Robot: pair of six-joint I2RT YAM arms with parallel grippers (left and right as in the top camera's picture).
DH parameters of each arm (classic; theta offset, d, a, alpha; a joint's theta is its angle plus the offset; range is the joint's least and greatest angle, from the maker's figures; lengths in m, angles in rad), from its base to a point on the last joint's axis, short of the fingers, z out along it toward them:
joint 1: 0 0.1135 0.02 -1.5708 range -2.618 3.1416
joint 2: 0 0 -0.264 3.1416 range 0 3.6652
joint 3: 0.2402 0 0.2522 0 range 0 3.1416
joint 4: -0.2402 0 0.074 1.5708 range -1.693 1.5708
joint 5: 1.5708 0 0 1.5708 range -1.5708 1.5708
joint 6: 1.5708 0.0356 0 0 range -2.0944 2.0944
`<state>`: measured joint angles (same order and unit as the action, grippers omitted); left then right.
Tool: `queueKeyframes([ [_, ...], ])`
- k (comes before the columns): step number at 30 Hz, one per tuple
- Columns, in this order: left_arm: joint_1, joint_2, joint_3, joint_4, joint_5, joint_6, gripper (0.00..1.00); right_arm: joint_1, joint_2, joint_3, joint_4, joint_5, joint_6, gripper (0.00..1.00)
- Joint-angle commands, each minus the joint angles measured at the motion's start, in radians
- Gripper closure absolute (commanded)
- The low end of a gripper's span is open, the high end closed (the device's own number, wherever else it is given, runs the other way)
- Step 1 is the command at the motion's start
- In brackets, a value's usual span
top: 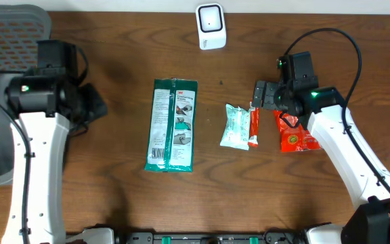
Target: Scan the item barcode
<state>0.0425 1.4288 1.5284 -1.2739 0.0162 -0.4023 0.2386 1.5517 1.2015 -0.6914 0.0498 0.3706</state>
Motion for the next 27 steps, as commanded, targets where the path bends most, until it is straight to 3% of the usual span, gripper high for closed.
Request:
queueKeyframes([
  [1, -0.044, -0.005, -0.006, 0.009, 0.111, 0.046, 0.37, 0.000, 0.005, 0.005, -0.001, 0.013, -0.012, 0.01],
  [6, -0.082, -0.005, -0.006, 0.023, 0.112, 0.045, 0.35, 0.000, 0.005, 0.005, -0.001, 0.013, -0.012, 0.01],
  [16, -0.108, -0.003, -0.031, 0.024, 0.128, -0.022, 0.19, 0.000, 0.005, 0.005, -0.001, 0.013, -0.012, 0.01],
  [27, -0.110, 0.026, -0.055, 0.049, 0.145, -0.020, 0.16, 0.000, 0.005, 0.005, -0.001, 0.013, -0.012, 0.01],
])
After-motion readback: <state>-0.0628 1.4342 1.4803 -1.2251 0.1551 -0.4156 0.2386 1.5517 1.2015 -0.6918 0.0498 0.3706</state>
